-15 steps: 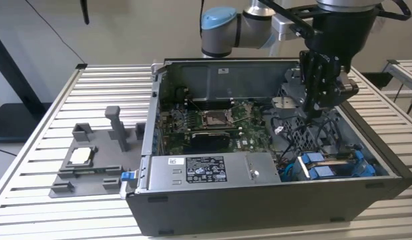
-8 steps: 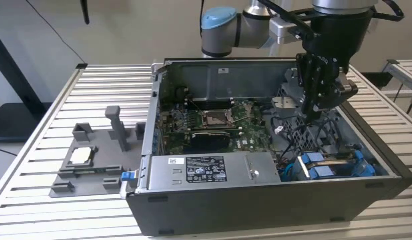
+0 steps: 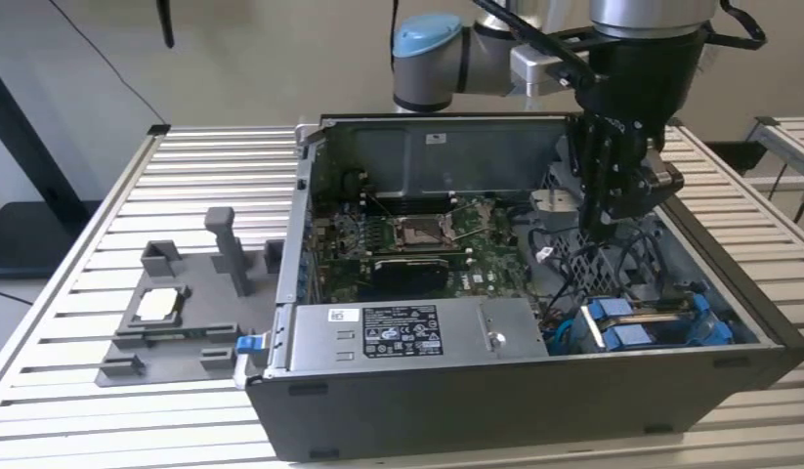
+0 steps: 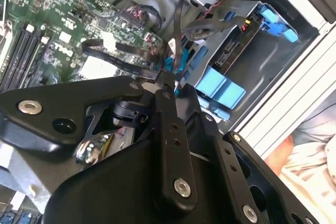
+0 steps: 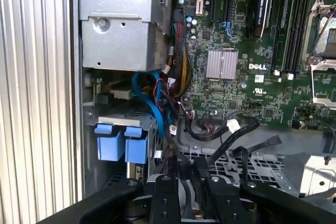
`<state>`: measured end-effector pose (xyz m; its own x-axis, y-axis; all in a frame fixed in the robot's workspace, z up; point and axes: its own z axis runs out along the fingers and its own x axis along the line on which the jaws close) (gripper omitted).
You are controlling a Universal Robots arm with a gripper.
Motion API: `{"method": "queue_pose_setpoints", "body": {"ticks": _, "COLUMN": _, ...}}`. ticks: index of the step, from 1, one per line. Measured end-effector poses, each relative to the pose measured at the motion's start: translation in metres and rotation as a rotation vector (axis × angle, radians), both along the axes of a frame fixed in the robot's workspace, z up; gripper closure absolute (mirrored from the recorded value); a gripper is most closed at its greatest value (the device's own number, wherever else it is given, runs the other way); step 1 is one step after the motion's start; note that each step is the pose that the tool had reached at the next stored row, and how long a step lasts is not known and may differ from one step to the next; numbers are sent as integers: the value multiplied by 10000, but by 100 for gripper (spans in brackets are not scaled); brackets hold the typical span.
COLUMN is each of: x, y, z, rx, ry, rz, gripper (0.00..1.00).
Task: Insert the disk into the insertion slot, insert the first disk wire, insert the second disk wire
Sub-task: 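Insert the second disk wire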
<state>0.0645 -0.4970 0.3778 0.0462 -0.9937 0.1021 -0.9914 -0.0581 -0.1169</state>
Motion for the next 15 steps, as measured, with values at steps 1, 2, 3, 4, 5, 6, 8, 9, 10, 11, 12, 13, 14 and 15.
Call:
{"method": "queue_pose_setpoints", "body": {"ticks": 1, "x": -17, "y": 2, "z": -7, "rx": -37, "ry": -12, "rz": 9, "gripper": 73}}
{"method": "queue_pose_setpoints", "body": {"ticks": 2, "x": -33, "y": 5, "z": -14, "rx": -72, "ry": -34, "rz": 17, "gripper": 73}}
{"method": "queue_pose_setpoints", "body": {"ticks": 3, "x": -45, "y": 7, "z": -20, "rx": -104, "ry": -67, "rz": 25, "gripper": 73}}
{"method": "queue_pose_setpoints", "body": {"ticks": 4, "x": -56, "y": 10, "z": -25, "rx": -141, "ry": -117, "rz": 37, "gripper": 73}}
{"method": "queue_pose_setpoints", "body": {"ticks": 5, "x": -68, "y": 14, "z": -31, "rx": -176, "ry": -169, "rz": 48, "gripper": 73}}
{"method": "queue_pose_setpoints", "body": {"ticks": 6, "x": -81, "y": 18, "z": -37, "rx": -205, "ry": -228, "rz": 56, "gripper": 73}}
{"method": "queue_pose_setpoints", "body": {"ticks": 8, "x": -106, "y": 26, "z": -49, "rx": -259, "ry": -355, "rz": 70, "gripper": 73}}
{"method": "queue_pose_setpoints", "body": {"ticks": 9, "x": -116, "y": 30, "z": -54, "rx": -289, "ry": -429, "rz": 79, "gripper": 73}}
{"method": "queue_pose_setpoints", "body": {"ticks": 10, "x": -125, "y": 35, "z": -59, "rx": -320, "ry": -509, "rz": 89, "gripper": 73}}
{"method": "queue_pose_setpoints", "body": {"ticks": 11, "x": -135, "y": 39, "z": -64, "rx": -349, "ry": -585, "rz": 99, "gripper": 73}}
{"method": "queue_pose_setpoints", "body": {"ticks": 12, "x": -145, "y": 43, "z": -70, "rx": -380, "ry": -665, "rz": 109, "gripper": 73}}
{"method": "queue_pose_setpoints", "body": {"ticks": 13, "x": -157, "y": 47, "z": -74, "rx": -410, "ry": -740, "rz": 116, "gripper": 73}}
{"method": "queue_pose_setpoints", "body": {"ticks": 14, "x": -172, "y": 50, "z": -79, "rx": -441, "ry": -809, "rz": 120, "gripper": 73}}
{"method": "queue_pose_setpoints", "body": {"ticks": 15, "x": -187, "y": 53, "z": -84, "rx": -472, "ry": -872, "rz": 124, "gripper": 73}}
